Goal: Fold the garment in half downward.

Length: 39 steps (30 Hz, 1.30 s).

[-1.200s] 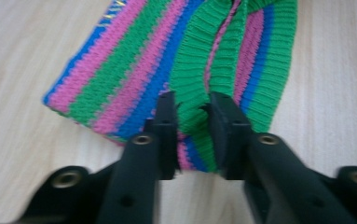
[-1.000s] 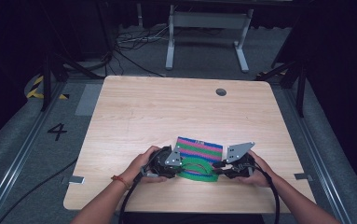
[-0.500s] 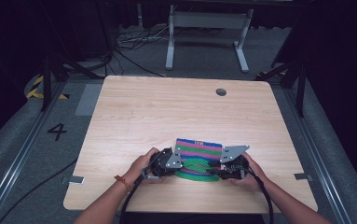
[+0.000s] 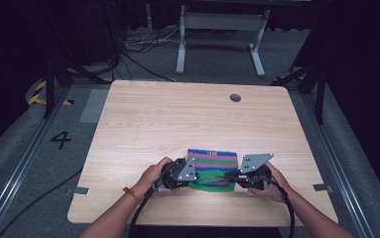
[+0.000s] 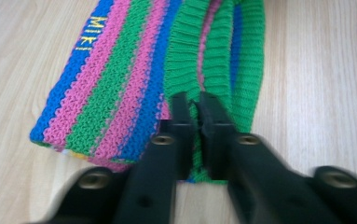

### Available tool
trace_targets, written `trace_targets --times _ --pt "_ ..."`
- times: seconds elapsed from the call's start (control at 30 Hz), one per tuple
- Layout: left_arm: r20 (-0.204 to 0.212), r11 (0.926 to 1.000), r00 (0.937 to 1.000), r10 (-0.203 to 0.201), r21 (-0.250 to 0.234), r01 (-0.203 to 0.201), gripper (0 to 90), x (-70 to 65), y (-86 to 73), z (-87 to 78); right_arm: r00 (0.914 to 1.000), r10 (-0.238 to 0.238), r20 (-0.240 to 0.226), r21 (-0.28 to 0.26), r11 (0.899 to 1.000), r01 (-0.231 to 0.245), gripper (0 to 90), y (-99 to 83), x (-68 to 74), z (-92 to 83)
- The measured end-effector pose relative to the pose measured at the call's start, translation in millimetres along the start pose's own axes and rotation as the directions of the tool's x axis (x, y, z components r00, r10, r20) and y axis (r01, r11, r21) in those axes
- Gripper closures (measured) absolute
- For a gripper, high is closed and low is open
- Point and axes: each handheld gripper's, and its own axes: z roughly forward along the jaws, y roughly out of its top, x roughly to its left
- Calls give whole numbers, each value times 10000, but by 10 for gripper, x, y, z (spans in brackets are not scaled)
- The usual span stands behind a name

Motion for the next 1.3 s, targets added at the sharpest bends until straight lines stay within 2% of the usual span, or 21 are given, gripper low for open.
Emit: trace_targets --times 0.03,0.1,0.13,0.23,0.37,0.5,0.53,0.57,0.63,0.83,1.03,1.13,1.2,1.3 --pt "159 10000 9999 23 60 -24 809 -8 -6 22 10000 -58 -72 62 10000 58 844 -9 10 5" --pt "307 9993 9995 16 360 -27 716 -34 -16 85 9996 -128 -236 241 9996 134 843 -33 36 24" --pt "390 9995 9992 35 304 -47 693 -45 -24 103 9993 -126 -342 324 9994 137 841 -46 54 37" --pt "394 9995 9992 23 302 -35 741 -28 -30 91 9984 -365 -441 696 9968 395 824 -88 97 80" --pt "522 9988 9986 -75 482 50 734 -29 -63 88 9982 -275 -534 833 9960 319 804 -132 110 105" --pt "265 9985 9996 -36 554 21 726 -51 -60 103 9987 -381 -349 913 9950 412 810 -148 105 119" --pt "189 9984 9998 -43 560 32 728 -49 -54 112 9988 -498 -14 892 9948 497 811 -154 78 126" --pt "125 9985 9999 -99 538 92 728 -51 -53 119 9988 -498 -14 892 9948 497 811 -154 78 126" --pt "56 9991 10000 -44 415 42 731 -39 -58 135 9976 -576 384 915 9943 539 812 -161 33 133" --pt "-125 9995 9994 -309 116 310 738 44 -89 171 9988 -120 469 579 9983 93 813 -190 -147 155" --pt "-280 9993 9990 -344 119 347 742 51 -82 182 9991 91 415 497 9987 -112 810 -194 -168 157" --pt "-327 9990 9988 -360 252 369 720 26 -59 168 9991 239 338 446 9987 -254 767 -179 -166 140" --pt "-381 9992 9990 -215 335 228 704 21 -53 151 9995 -10 316 534 9986 -7 721 -157 -133 122" --pt "-413 9989 9985 -357 283 368 685 37 -59 126 9990 -267 359 562 9981 247 682 -118 -97 86"
